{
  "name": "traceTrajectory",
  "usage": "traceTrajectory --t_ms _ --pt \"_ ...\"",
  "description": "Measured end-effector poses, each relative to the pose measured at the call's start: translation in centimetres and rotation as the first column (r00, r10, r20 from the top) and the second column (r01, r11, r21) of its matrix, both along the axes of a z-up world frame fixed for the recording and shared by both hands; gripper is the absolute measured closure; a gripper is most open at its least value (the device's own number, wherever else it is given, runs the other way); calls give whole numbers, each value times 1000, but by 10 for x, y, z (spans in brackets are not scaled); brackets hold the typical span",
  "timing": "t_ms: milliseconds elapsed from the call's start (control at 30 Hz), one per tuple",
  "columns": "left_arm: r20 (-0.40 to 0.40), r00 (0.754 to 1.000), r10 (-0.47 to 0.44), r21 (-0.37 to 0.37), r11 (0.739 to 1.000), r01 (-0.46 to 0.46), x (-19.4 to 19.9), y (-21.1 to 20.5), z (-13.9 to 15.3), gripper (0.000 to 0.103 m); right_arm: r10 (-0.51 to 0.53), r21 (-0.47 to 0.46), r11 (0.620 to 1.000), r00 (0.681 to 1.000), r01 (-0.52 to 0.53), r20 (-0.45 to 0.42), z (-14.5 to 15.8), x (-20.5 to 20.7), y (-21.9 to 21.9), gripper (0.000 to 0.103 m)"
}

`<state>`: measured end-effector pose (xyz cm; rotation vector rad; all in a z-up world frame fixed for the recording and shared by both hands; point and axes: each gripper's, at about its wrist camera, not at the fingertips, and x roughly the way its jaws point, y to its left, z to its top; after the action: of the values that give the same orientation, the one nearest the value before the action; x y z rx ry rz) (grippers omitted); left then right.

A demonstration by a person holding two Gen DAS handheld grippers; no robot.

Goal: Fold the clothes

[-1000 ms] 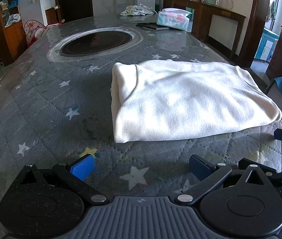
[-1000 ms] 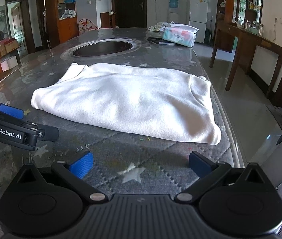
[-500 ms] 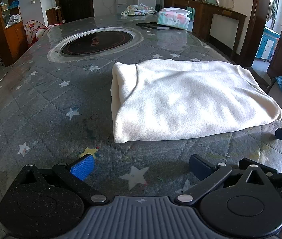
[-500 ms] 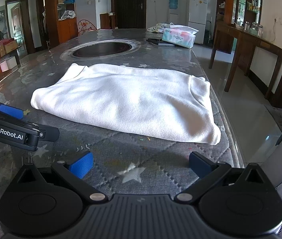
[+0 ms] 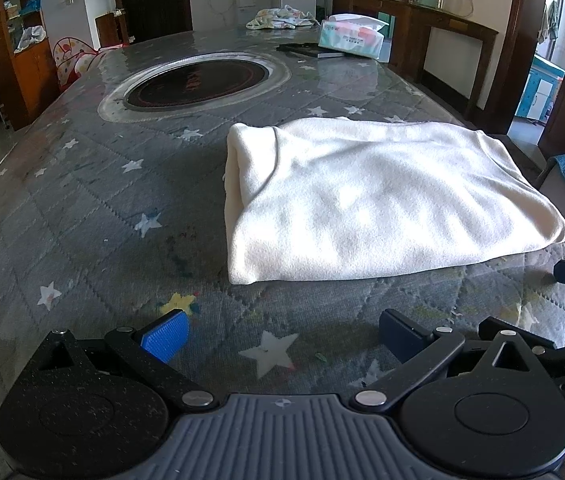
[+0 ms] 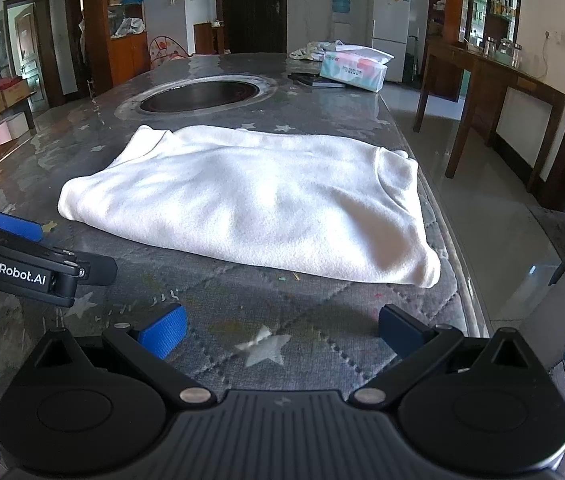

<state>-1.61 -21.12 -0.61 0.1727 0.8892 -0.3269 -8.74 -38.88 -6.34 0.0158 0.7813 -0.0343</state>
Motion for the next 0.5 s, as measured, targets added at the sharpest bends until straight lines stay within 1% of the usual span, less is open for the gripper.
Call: traceTrajectory --t_ms 500 --pt "-10 1000 4 4 1000 -4 -3 0 1 0 -39 1 999 999 39 -27 2 2 2 0"
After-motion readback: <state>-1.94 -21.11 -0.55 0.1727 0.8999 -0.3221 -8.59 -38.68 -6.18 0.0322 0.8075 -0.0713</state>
